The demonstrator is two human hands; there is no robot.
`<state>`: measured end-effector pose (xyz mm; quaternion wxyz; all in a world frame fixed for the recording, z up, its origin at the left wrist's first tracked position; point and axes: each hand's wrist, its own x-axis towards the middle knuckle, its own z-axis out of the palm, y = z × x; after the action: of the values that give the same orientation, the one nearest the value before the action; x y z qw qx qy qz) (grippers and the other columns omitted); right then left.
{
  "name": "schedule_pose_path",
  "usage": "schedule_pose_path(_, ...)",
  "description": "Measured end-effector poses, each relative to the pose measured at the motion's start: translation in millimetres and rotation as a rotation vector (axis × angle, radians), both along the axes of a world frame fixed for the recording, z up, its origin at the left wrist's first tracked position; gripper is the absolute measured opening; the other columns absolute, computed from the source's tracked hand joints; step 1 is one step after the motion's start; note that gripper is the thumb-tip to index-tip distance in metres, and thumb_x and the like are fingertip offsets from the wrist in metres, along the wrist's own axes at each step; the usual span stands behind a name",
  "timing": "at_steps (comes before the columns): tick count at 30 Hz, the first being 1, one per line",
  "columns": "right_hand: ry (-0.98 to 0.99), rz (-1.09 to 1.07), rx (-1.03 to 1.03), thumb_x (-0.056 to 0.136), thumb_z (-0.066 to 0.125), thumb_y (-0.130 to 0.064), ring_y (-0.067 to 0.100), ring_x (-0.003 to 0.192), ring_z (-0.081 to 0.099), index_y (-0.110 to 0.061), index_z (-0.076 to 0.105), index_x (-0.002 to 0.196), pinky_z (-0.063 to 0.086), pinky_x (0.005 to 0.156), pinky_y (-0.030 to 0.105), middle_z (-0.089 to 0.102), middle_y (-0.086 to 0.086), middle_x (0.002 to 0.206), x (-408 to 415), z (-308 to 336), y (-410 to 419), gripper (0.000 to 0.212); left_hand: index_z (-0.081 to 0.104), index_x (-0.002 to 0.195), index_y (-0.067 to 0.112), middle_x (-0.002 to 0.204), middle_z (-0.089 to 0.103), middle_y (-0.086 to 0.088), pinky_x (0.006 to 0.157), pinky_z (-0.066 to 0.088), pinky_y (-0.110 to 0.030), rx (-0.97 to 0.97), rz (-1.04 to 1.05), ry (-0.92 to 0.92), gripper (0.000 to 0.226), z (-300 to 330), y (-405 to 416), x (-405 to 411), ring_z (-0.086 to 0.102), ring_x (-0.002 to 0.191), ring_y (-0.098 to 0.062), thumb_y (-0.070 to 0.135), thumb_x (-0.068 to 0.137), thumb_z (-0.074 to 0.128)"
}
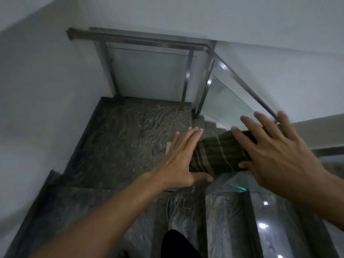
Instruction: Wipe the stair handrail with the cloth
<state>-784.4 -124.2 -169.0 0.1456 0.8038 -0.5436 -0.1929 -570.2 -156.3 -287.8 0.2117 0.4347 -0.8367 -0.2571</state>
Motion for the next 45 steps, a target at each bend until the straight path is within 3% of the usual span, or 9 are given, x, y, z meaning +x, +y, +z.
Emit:
schedule_pose_path(5, 0.010, -0.156, -0.121, 0.081, 0.030, -0.043, 0.046, 0.138, 0.030, -0.001, 0.035, 0.142, 0.021, 0.112, 0.064, 0.038, 0.027, 0.147, 27.6, -31.7, 16.3, 0.075, 0.000, 0.152, 0.013, 0.162, 0.003, -0.008, 0.122, 0.006, -0.049, -0.248, -0.233, 0.081, 0.082, -41.2, -19.1, 13.2, -0.003, 0.150, -0.018, 0.057, 0.092, 0.034)
schedule_pose_path(10, 0.053, -0.288, -0.153, 0.082, 0.043, -0.049, 0.040, 0.143, 0.023, -0.014, 0.027, 0.148, 0.017, 0.115, 0.059, 0.032, 0.018, 0.154, 41.9, -33.8, 23.8, 0.077, -0.002, 0.152, 0.013, 0.163, -0.001, -0.009, 0.121, 0.005, -0.052, -0.300, -0.331, 0.171, 0.078, -53.9, -24.7, 17.8, -0.006, 0.150, -0.022, 0.051, 0.094, 0.036)
schedule_pose_path(13, 0.057, -0.373, -0.127, 0.084, 0.036, -0.054, 0.037, 0.145, 0.018, -0.021, 0.021, 0.150, 0.014, 0.117, 0.057, 0.027, 0.014, 0.156, 46.7, -30.6, 28.9, 0.075, 0.002, 0.152, 0.007, 0.162, -0.002, -0.011, 0.120, 0.007, -0.056, -0.365, -0.404, 0.153, 0.080, -50.9, -32.5, 20.1, -0.007, 0.150, -0.024, 0.050, 0.095, 0.037)
schedule_pose_path(21, 0.039, -0.490, -0.138, 0.084, 0.027, -0.063, 0.028, 0.147, -0.003, -0.033, 0.007, 0.152, -0.004, 0.118, 0.051, 0.010, 0.006, 0.159, 43.8, -43.3, 25.5, 0.077, 0.025, 0.147, 0.002, 0.157, 0.021, -0.019, 0.116, 0.015, -0.062, -0.700, -0.825, 0.285, 0.077, -53.6, -91.2, 12.3, 0.013, 0.149, -0.032, 0.056, 0.092, 0.035)
schedule_pose_path(26, -0.018, -0.578, -0.247, 0.087, 0.030, -0.063, 0.031, 0.147, 0.000, -0.029, 0.010, 0.152, -0.003, 0.118, 0.054, 0.016, 0.012, 0.158, 57.7, -59.9, 25.8, 0.076, 0.032, 0.139, -0.002, 0.149, 0.034, -0.023, 0.117, 0.022, -0.057, -0.687, -1.014, 0.505, 0.072, -62.0, -109.5, -3.8, 0.024, 0.145, -0.037, 0.051, 0.091, 0.039)
schedule_pose_path(29, -0.035, -0.655, -0.317, 0.085, 0.046, -0.052, 0.036, 0.147, 0.001, -0.023, 0.012, 0.152, 0.002, 0.117, 0.059, 0.014, 0.016, 0.159, 77.9, -72.7, 29.8, 0.081, 0.030, 0.140, -0.001, 0.151, 0.031, -0.020, 0.117, 0.022, -0.055, -0.687, -1.134, 0.528, 0.070, -64.9, -118.5, -6.9, 0.024, 0.145, -0.037, 0.046, 0.091, 0.044)
schedule_pose_path(33, -0.013, -0.737, -0.348, 0.088, 0.044, -0.039, 0.036, 0.148, 0.000, -0.019, 0.009, 0.153, 0.009, 0.118, 0.057, 0.007, 0.016, 0.160, 105.5, -85.6, 32.6, 0.076, 0.026, 0.144, -0.001, 0.153, 0.026, -0.017, 0.117, 0.023, -0.053, -0.765, -1.299, 0.552, 0.070, -68.3, -138.1, -15.0, 0.019, 0.147, -0.035, 0.039, 0.092, 0.050)
schedule_pose_path(39, -0.142, -0.951, -0.399, 0.090, 0.039, -0.042, 0.029, 0.148, -0.008, -0.018, 0.003, 0.153, 0.010, 0.120, 0.049, -0.002, 0.010, 0.162, 136.6, -96.1, 35.6, 0.076, 0.002, 0.152, 0.008, 0.162, -0.004, -0.003, 0.120, 0.014, -0.049, -0.636, -1.323, 0.692, 0.087, -93.5, -138.7, -17.9, 0.001, 0.150, -0.030, 0.026, 0.088, 0.058)
schedule_pose_path(45, -0.274, -1.160, -0.513, 0.094, 0.032, -0.029, 0.021, 0.148, -0.012, -0.020, -0.008, 0.152, 0.006, 0.122, 0.042, -0.015, 0.004, 0.160, 178.5, -119.3, 28.1, 0.071, -0.006, 0.151, 0.009, 0.161, -0.015, 0.001, 0.122, 0.004, -0.042, -0.533, -1.329, 0.819, 0.078, -110.0, -132.7, -19.5, -0.010, 0.149, -0.025, 0.030, 0.095, 0.045)
